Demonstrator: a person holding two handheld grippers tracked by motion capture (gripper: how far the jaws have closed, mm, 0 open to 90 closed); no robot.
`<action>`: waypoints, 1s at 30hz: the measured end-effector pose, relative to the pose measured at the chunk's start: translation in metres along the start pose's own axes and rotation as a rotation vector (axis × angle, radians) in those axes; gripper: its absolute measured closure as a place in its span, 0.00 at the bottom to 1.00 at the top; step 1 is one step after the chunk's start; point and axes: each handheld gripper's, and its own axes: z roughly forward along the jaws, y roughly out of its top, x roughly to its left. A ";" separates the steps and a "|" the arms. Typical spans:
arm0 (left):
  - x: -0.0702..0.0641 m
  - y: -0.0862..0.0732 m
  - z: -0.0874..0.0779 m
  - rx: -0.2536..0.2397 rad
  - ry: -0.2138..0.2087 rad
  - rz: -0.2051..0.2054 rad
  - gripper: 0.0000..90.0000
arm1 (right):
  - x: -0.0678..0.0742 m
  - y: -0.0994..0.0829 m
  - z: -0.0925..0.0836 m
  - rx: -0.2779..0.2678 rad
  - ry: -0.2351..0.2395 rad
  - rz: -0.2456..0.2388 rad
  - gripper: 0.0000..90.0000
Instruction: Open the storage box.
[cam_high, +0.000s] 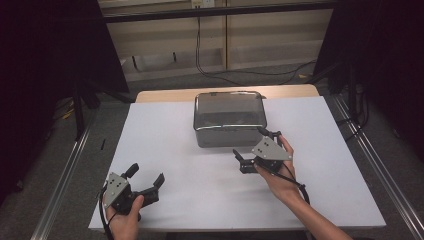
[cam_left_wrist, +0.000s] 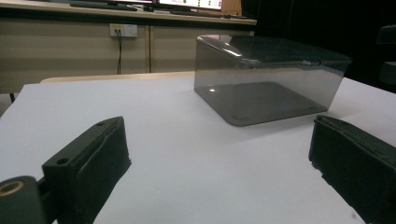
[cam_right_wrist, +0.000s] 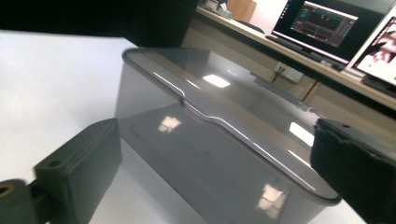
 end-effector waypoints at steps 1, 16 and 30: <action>0.000 0.000 0.001 -0.002 0.001 -0.004 0.05 | 0.001 0.000 0.001 0.008 -0.003 -0.006 0.03; 0.000 0.000 0.000 0.006 0.001 0.004 0.05 | 0.013 0.006 0.023 0.016 -0.050 -0.354 0.01; -0.002 0.000 0.004 0.007 -0.008 0.008 0.05 | 0.025 0.007 0.039 0.029 -0.161 -0.686 0.16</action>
